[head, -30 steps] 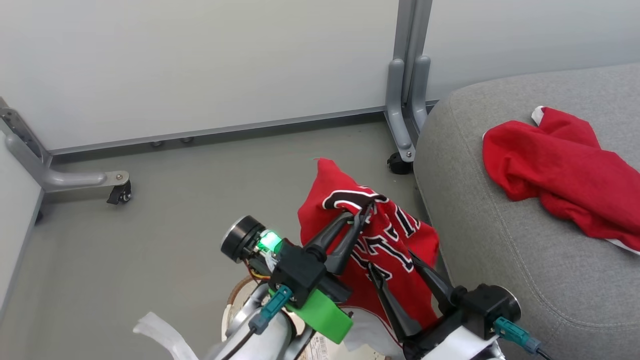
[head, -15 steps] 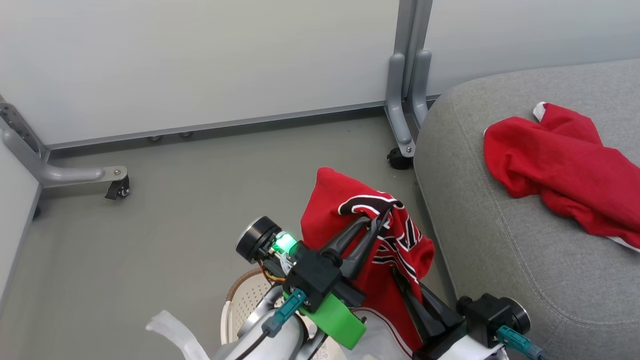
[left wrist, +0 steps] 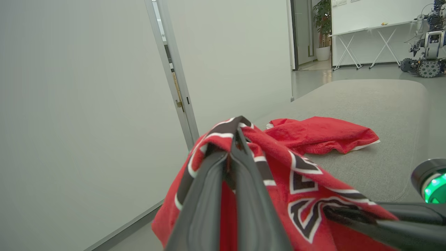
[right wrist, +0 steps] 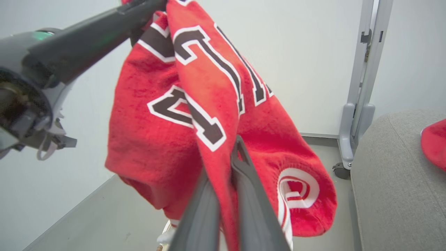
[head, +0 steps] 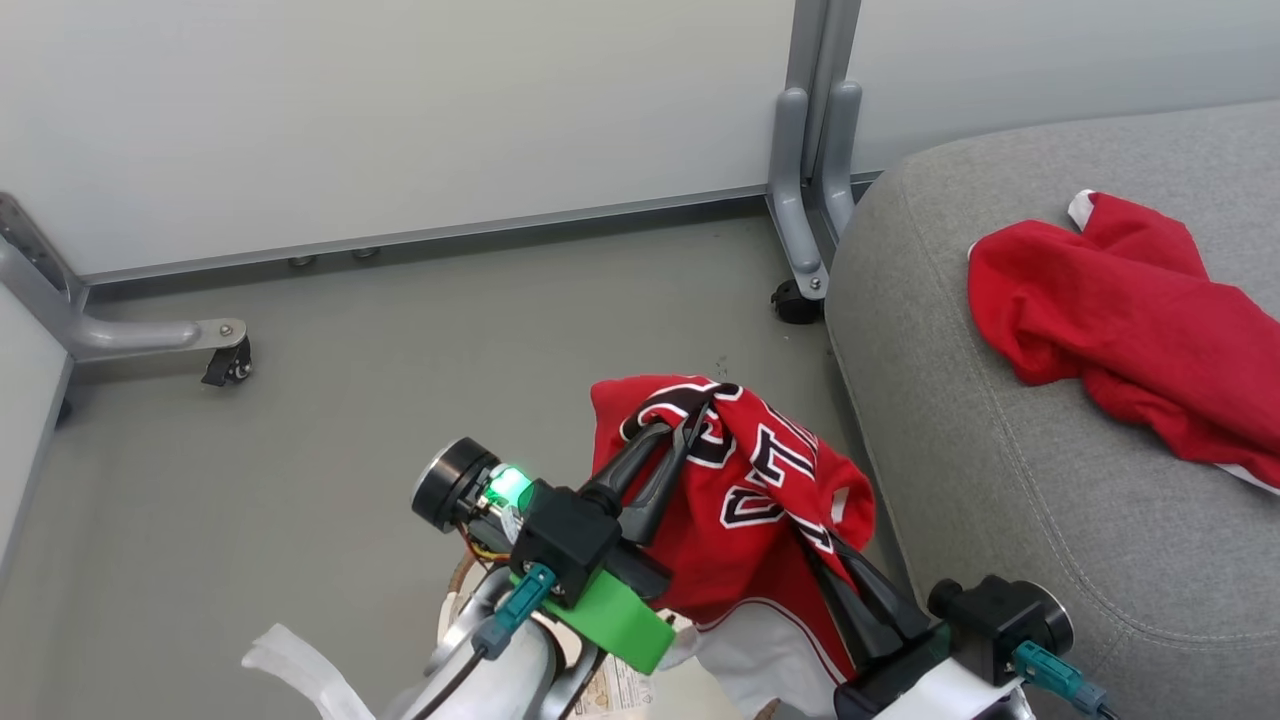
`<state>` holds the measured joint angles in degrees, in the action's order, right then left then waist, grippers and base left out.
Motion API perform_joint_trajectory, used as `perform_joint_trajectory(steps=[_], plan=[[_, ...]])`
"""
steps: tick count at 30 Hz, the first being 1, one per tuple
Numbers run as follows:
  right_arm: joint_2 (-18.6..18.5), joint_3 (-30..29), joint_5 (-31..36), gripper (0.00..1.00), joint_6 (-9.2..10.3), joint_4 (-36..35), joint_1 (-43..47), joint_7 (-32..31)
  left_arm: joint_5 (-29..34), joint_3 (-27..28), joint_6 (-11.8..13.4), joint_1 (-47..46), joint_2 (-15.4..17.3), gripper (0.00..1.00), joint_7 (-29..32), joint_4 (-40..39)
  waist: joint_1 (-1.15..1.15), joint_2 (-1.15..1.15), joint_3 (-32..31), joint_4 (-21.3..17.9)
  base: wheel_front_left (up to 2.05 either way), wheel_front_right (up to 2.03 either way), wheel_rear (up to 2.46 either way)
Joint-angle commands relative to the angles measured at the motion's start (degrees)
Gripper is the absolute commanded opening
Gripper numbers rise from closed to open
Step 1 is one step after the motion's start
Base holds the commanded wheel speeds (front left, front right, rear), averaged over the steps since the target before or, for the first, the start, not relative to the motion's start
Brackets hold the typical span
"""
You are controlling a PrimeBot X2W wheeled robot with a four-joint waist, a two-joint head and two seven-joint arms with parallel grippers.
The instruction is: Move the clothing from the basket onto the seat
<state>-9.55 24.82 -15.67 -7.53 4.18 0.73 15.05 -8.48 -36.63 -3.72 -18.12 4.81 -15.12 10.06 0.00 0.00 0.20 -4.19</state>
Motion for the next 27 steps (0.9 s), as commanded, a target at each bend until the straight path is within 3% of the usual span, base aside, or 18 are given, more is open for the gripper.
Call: perform_joint_trajectory(steps=[1, 2, 3, 12, 27], plan=[[-0.1, -0.2, -0.4, 0.00, 0.08, -0.4, -0.4, 0.2, -0.3, 0.8, 0.5, 0.8, 0.6, 0.67, 0.0, 0.2, 0.00, 0.00, 0.1, -0.1, 0.00, 0.00, 0.00], [-0.1, -0.3, -0.4, 0.00, 0.08, -0.5, -0.4, 0.2, -0.5, 0.9, 0.4, 1.1, 0.7, 0.89, 0.0, 0.3, 0.00, 0.00, 0.2, -0.1, 0.00, 0.00, 0.00], [-0.1, -0.4, -0.4, 0.00, 0.08, -0.5, -0.5, 0.2, -0.5, 1.1, 0.3, 1.2, 0.7, 1.00, 0.0, 0.3, 0.00, 0.00, 0.2, -0.2, 0.00, 0.00, 0.00], [0.1, -0.9, -0.3, 0.00, 0.08, -0.9, -0.3, 0.2, -0.6, 3.3, 1.1, 2.3, 1.2, 1.00, 0.0, 0.0, 0.00, 0.00, 0.7, -0.3, 0.00, 0.00, 0.00], [0.6, -1.6, 0.1, 0.00, 0.08, -1.3, -1.3, 0.2, 0.2, 4.2, 0.4, 2.1, 1.3, 1.00, 0.0, 0.3, 0.00, 0.00, 2.2, -0.2, 0.00, 0.00, 0.00]])
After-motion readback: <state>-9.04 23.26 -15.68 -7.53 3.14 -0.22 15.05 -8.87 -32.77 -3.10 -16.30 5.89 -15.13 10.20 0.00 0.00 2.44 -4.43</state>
